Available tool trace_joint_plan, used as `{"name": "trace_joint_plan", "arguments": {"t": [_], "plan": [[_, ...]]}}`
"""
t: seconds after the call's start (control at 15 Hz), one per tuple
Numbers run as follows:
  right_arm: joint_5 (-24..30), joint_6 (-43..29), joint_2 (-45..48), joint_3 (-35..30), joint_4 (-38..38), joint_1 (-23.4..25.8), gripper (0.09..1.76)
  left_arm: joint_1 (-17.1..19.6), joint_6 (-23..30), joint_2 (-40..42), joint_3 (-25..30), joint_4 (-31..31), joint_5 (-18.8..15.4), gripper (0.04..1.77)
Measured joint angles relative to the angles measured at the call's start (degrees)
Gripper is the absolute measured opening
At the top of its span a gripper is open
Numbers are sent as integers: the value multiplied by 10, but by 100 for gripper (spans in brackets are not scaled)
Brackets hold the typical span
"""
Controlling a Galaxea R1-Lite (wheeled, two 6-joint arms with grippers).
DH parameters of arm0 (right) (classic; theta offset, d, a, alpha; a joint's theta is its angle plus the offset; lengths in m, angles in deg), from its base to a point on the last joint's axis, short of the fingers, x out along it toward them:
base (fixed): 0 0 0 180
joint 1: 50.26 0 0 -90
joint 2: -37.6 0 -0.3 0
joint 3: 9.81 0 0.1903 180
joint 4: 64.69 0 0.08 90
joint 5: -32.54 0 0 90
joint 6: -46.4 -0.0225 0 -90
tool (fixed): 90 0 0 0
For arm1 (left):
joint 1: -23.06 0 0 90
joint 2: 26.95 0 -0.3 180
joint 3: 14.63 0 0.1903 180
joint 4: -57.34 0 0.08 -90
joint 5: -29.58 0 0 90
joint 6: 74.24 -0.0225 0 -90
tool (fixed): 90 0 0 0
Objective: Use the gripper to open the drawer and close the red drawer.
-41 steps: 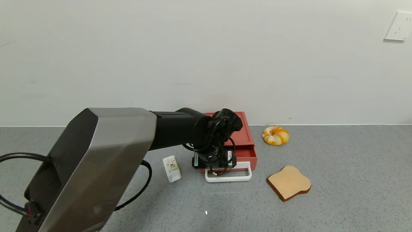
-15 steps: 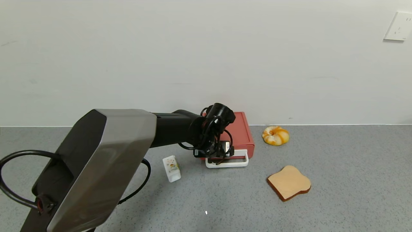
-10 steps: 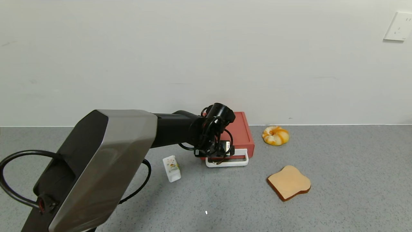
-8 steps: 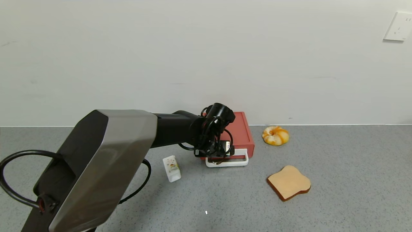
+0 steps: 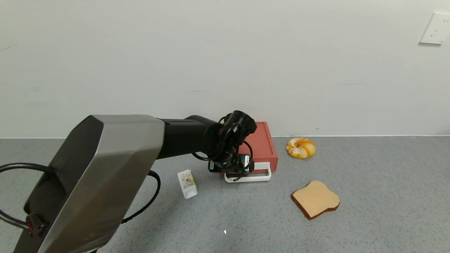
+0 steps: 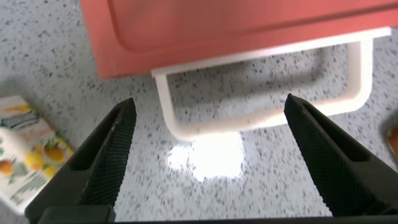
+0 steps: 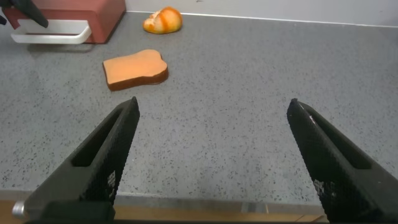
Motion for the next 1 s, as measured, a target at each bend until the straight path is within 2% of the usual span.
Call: {"name": "trace_joint_plan", "arguments": {"t": [0.47, 0.73, 1.0], "plan": [[0, 0, 0, 0, 0, 0, 174, -3, -10, 89, 9, -124, -8, 172], [0, 0, 0, 0, 0, 0, 174, 11, -68, 168, 34, -138, -14, 172], [0, 0, 0, 0, 0, 0, 174, 37, -122, 269, 75, -134, -56, 172]]}}
